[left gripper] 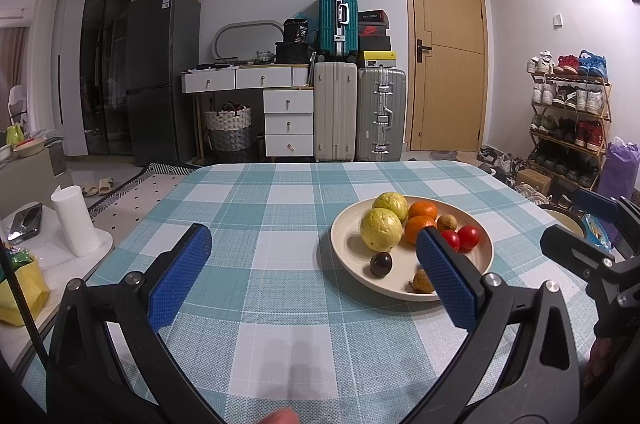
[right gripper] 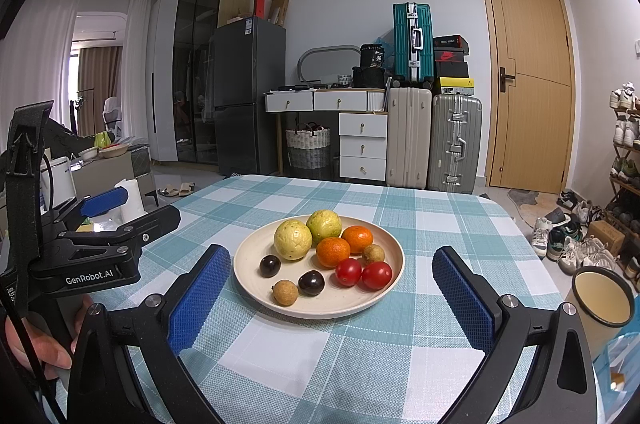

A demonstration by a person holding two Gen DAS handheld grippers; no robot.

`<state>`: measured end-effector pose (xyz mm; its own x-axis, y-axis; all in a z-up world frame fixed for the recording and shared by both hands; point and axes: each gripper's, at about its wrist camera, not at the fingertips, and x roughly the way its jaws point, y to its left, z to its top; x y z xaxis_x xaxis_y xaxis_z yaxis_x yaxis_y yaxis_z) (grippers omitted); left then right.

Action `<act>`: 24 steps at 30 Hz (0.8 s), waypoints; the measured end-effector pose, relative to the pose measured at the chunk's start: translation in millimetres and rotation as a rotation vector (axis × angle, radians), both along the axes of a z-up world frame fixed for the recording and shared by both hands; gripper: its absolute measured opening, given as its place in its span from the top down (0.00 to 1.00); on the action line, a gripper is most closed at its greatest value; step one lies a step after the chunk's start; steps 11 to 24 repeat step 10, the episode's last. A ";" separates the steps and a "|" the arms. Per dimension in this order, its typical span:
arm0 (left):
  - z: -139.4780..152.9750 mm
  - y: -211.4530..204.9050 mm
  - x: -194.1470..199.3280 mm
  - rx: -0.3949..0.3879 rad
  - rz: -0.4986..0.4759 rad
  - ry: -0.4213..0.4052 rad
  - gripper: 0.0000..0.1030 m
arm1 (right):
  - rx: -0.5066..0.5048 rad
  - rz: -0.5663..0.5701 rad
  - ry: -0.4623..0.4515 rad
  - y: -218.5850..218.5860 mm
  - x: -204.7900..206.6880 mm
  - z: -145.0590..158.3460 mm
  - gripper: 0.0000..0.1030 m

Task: Organize fruits

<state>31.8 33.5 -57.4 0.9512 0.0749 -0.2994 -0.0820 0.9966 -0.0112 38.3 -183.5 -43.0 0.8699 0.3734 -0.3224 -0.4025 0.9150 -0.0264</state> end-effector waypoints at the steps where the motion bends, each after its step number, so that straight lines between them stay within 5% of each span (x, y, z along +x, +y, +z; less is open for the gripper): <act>1: -0.6 -0.4 -0.2 -0.001 -0.002 0.000 0.01 | 0.000 0.000 0.000 0.0 0.0 0.0 0.00; 24: -0.9 -6.8 2.4 0.002 -0.022 0.001 0.01 | 0.000 0.000 0.000 -0.1 -0.1 0.2 0.00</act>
